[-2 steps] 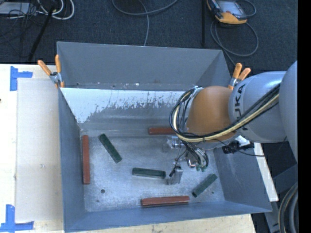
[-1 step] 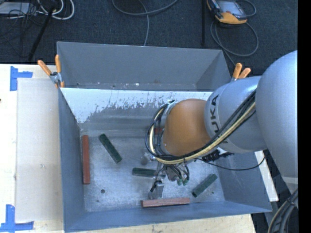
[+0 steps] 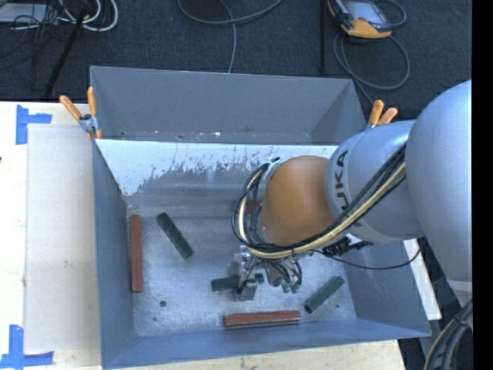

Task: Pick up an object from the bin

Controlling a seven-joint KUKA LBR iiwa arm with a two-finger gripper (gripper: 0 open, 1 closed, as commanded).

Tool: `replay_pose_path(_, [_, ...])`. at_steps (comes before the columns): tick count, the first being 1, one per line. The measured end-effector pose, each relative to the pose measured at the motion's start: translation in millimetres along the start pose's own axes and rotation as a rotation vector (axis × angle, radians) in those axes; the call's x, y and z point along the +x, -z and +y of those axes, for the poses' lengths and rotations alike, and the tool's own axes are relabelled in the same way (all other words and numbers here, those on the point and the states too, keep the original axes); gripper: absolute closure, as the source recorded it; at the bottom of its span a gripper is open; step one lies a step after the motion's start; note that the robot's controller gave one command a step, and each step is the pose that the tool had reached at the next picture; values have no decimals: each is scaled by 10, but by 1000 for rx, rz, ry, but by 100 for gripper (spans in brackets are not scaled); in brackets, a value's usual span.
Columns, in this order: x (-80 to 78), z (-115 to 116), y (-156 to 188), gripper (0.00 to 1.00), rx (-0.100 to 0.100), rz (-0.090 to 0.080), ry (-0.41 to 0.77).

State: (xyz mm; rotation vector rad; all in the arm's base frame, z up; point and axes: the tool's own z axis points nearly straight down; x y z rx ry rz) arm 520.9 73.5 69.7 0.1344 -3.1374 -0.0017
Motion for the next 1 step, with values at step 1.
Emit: replay_pose_path(1, [-21, -337, 1740, 100, 2, -10, 88])
